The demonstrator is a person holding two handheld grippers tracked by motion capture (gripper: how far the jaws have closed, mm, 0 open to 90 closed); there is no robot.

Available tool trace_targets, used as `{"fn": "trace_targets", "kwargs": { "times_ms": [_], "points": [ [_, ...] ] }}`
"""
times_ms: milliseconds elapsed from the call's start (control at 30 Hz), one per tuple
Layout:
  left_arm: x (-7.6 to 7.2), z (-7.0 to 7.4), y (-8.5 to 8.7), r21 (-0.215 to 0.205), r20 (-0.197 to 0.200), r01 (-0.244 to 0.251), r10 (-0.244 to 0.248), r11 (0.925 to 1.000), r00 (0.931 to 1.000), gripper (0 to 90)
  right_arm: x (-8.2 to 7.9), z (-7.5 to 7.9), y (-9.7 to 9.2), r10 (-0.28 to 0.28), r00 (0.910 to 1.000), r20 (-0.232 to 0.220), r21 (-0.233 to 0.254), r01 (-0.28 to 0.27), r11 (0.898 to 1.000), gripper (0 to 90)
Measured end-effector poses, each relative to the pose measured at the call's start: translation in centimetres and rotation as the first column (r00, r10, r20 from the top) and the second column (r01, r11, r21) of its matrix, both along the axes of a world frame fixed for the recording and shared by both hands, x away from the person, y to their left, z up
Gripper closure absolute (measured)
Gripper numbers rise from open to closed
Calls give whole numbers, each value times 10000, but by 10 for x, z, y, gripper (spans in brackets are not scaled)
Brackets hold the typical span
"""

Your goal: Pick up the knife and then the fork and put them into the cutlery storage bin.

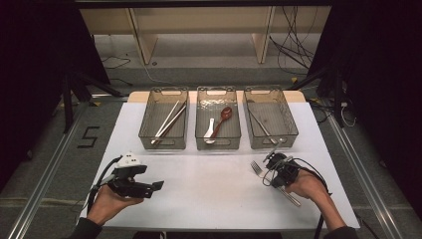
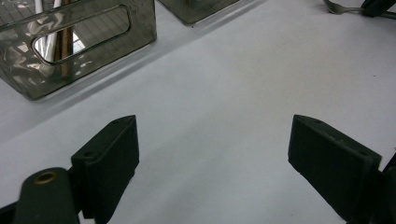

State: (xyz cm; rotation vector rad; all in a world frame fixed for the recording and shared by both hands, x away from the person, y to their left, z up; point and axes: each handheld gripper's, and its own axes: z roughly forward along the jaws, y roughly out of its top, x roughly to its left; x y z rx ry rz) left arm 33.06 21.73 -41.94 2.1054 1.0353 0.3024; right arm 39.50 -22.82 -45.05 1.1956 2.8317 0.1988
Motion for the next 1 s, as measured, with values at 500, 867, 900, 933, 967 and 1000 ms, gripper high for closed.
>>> {"fn": "trace_targets", "kwargs": {
  "times_ms": [500,867,900,933,967,1000],
  "points": [
    [-1,1,1,-34,42,-81,81,10000,10000,158,-1,28,-10,-293,9968,745,1370,189,9904,853],
    [0,1,1,-137,91,-66,68,9999,9999,158,19,63,-21,-979,9806,1696,2282,575,9719,853],
    [0,1,1,-147,93,-64,65,9999,9999,158,22,66,-21,-1011,9801,1706,2355,591,9701,853],
    [0,1,1,-158,101,-61,63,9999,9999,158,24,68,-21,-1093,9771,1827,2372,640,9693,853],
    [0,1,1,-161,99,-53,55,9999,9999,158,27,71,-21,-1176,9753,1870,2386,711,9685,853],
    [0,1,1,-164,100,-54,56,9999,9999,158,30,74,-22,-1211,9738,1922,2402,729,9680,853]
  ]
}}
